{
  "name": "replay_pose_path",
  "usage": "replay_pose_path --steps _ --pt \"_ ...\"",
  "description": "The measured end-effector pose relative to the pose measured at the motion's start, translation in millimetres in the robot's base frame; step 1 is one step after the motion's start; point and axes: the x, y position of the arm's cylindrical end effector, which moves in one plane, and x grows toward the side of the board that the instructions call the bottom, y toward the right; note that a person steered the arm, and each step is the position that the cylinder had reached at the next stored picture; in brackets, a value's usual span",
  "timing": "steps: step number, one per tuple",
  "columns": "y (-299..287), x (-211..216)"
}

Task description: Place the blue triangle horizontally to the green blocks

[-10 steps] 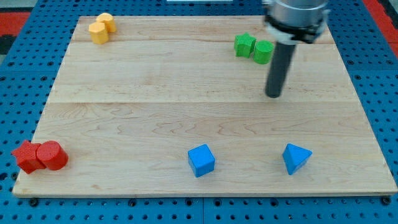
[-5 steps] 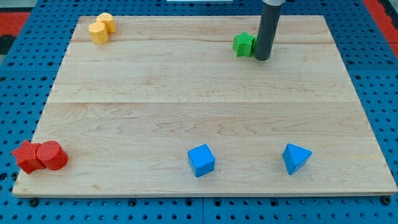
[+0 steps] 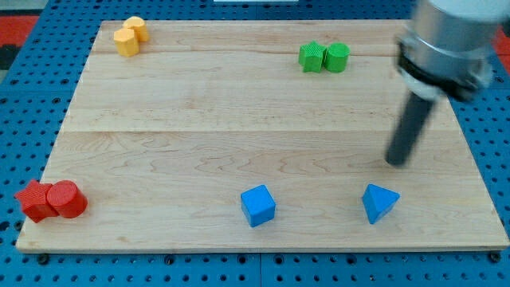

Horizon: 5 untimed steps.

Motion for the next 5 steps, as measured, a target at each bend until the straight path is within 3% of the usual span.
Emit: replay_pose_path --steps 1,2,5 --pt "-4.7 60.3" --pt "-68.3 52.8" --pt "-119.8 -54.6"
